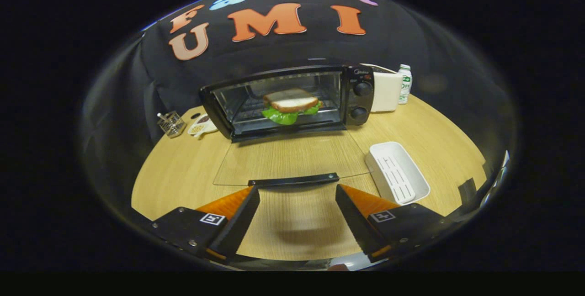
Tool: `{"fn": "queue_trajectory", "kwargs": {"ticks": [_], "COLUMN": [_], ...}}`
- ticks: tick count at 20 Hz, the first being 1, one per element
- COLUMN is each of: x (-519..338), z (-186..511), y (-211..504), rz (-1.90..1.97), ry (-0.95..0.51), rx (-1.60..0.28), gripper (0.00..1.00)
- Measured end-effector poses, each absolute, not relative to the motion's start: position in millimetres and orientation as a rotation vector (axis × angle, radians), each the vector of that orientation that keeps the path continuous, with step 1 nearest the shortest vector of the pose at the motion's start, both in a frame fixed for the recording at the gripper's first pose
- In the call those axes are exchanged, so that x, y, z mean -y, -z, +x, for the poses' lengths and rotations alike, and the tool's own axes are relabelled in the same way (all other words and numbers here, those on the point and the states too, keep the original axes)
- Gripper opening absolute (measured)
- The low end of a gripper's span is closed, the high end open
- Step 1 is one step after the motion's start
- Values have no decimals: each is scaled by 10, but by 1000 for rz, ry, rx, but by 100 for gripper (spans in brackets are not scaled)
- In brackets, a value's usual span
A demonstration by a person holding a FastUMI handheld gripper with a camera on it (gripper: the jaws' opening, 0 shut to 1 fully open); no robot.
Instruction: Open the toaster oven, put the food inside, and close the toaster oven door.
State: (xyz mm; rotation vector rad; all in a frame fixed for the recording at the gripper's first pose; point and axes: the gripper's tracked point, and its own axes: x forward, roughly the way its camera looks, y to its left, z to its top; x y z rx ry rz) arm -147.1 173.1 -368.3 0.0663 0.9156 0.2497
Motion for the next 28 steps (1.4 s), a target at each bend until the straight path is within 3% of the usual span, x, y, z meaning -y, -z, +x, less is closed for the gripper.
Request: {"fn": "queue_trajectory", "kwargs": {"ticks": [13, 20, 28], "x": [-1942, -1909, -1991], "z": [-1354, -1143, -447], "y": [4284, 3823, 3100], "rz": [-40, 24, 56], "ry": [-275, -289, -292], "rx": [-987, -894, -729], "gripper": [100, 99, 99]}}
